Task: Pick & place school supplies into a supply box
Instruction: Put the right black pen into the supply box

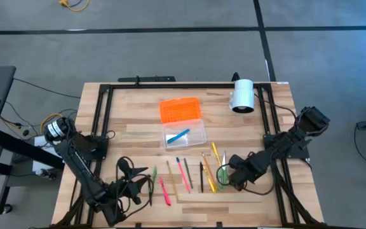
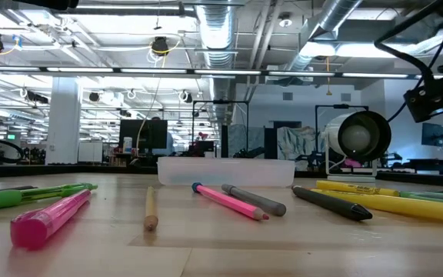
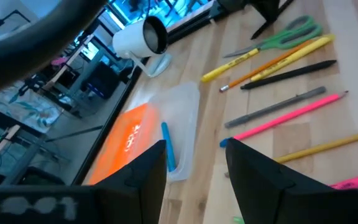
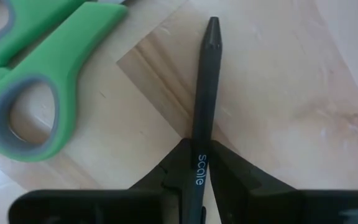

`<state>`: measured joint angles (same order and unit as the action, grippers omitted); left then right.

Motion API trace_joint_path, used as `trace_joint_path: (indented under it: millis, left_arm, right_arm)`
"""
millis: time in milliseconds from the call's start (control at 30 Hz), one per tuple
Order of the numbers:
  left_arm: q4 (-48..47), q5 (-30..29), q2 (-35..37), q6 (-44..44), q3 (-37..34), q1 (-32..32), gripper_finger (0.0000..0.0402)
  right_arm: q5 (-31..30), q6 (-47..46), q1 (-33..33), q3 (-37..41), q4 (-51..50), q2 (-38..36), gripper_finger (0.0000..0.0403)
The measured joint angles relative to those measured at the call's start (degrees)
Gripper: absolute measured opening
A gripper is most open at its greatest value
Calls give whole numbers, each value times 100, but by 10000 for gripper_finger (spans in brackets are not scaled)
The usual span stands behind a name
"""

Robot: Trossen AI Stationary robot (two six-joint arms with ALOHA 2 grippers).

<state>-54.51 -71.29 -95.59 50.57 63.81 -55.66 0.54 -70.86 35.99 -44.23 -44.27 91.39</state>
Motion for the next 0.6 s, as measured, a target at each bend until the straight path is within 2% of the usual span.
trace_joint_path:
  millis: [167,400,600]
  left_arm:
    - [-269,-4,0,339,0,8,155]
    - [-492,-11,0,630,0,11,155]
    - [-498,-11,0,642,0,11,155]
  right_arm:
    - [-94,69,15,0,11,0,39]
    - [-609,39,279,5,20,0,13]
    - [-850,-254,513,11,37,4,28]
